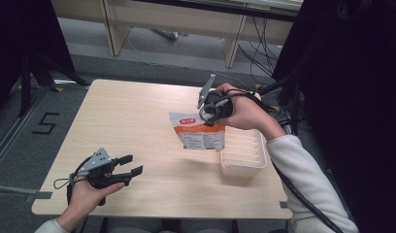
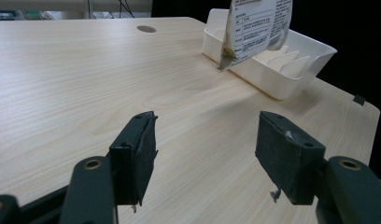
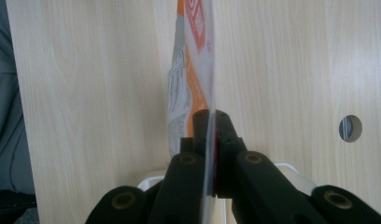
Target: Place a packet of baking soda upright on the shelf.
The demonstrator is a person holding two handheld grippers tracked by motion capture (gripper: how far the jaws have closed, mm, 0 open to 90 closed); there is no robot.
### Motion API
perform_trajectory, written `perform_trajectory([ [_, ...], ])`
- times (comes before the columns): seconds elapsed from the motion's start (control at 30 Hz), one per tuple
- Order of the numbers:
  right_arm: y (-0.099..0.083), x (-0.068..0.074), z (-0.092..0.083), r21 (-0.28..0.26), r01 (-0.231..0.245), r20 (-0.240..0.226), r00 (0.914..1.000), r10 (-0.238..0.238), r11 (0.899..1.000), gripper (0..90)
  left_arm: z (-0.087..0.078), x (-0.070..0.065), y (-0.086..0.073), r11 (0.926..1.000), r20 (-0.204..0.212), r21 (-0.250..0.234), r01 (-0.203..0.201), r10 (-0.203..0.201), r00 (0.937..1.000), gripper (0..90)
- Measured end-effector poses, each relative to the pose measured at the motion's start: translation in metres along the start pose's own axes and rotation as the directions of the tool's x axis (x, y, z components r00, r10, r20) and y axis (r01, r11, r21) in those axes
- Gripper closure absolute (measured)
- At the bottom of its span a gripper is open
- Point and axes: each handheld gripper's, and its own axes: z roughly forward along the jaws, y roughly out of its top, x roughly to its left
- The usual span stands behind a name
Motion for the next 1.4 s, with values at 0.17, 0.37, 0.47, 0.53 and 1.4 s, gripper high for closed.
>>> perform_trajectory([
  [0.17,-0.002,-0.001,-0.003,0.006,-0.004,0.001,1.0000,0.004,1.000,90.0,0.000,0.000,0.000,1.0000,-0.003,0.004,-0.001,0.001,1.0000,37.1],
  [0.37,-0.006,-0.005,-0.006,0.003,0.020,0.007,0.9998,-0.020,1.000,90.0,0.000,0.000,-0.001,0.9998,-0.012,0.008,0.018,-0.018,0.9998,36.9],
  [0.47,-0.008,-0.007,-0.007,0.005,0.024,0.002,0.9997,-0.024,1.000,90.0,0.000,0.001,-0.002,0.9995,-0.013,0.016,0.029,-0.029,0.9995,36.6],
  [0.53,-0.009,-0.008,-0.009,0.010,0.015,0.010,0.9998,-0.016,1.000,90.0,0.000,0.003,-0.002,0.9997,-0.012,0.017,0.015,-0.015,0.9998,36.4],
  [1.4,-0.044,-0.021,-0.020,0.071,-0.032,-0.001,0.9995,0.032,0.997,90.0,0.001,0.003,-0.002,0.9990,-0.013,-0.002,0.044,-0.044,0.9989,35.7],
])
